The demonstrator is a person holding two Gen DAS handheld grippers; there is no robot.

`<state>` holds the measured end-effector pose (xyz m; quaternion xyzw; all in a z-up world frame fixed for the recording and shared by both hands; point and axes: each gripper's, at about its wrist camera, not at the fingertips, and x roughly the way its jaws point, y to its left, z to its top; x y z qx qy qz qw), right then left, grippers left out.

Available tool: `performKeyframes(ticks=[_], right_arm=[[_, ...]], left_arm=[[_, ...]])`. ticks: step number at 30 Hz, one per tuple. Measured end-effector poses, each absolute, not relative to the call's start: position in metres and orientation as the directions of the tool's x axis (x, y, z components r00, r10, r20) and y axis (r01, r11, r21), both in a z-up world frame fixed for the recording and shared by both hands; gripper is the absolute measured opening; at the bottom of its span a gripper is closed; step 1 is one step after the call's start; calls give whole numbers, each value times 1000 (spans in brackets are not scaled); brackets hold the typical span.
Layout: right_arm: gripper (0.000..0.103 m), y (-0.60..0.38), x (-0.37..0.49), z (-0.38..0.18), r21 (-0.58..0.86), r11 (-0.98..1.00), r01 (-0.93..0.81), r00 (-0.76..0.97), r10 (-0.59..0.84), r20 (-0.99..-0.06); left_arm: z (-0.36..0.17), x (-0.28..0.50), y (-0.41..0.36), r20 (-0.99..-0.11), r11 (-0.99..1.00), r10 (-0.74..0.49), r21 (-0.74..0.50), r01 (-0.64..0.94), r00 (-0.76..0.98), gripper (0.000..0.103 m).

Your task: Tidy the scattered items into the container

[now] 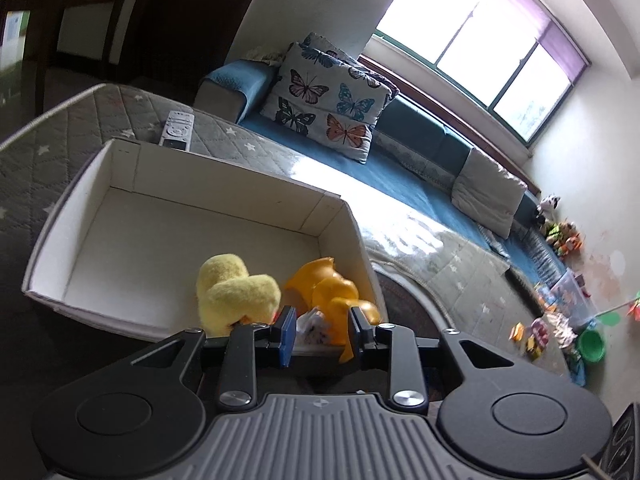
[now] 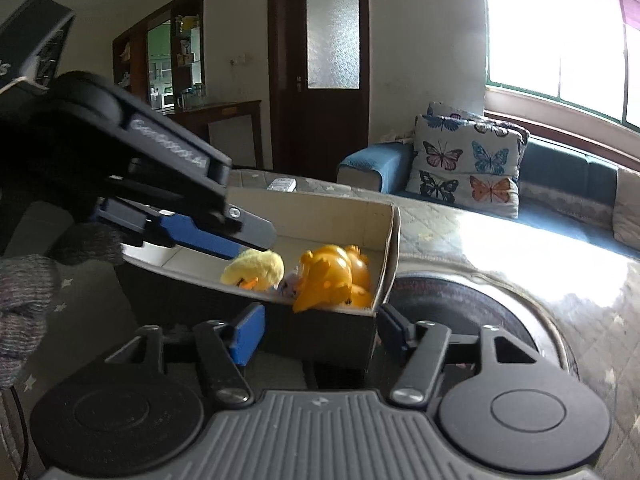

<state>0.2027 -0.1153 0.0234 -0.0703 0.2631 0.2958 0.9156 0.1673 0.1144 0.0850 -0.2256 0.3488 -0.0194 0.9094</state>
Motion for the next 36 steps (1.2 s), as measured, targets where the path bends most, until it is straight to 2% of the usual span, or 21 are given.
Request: performKeyframes(ticks=[2,6,20,36], right_arm=[[70,-117,199,22,37,818,-574,683,503,-530],[81,-120,194,18,42,825,-563,679,491,-545],[103,-126,174,4,48,850,-525,666,445,-599],[103,-128,161,-6,63,862,-503,647,424,-634]], left_arm=[[85,160,112,-629,910,-175,-397,-120,758,31],[81,147,108,-637,927,-158,-359,-109,754,31],[61,118,94,-671,962,-96,-251,-104,735,31],[44,97,92,-718,964,-73,-229,-136,692,31]])
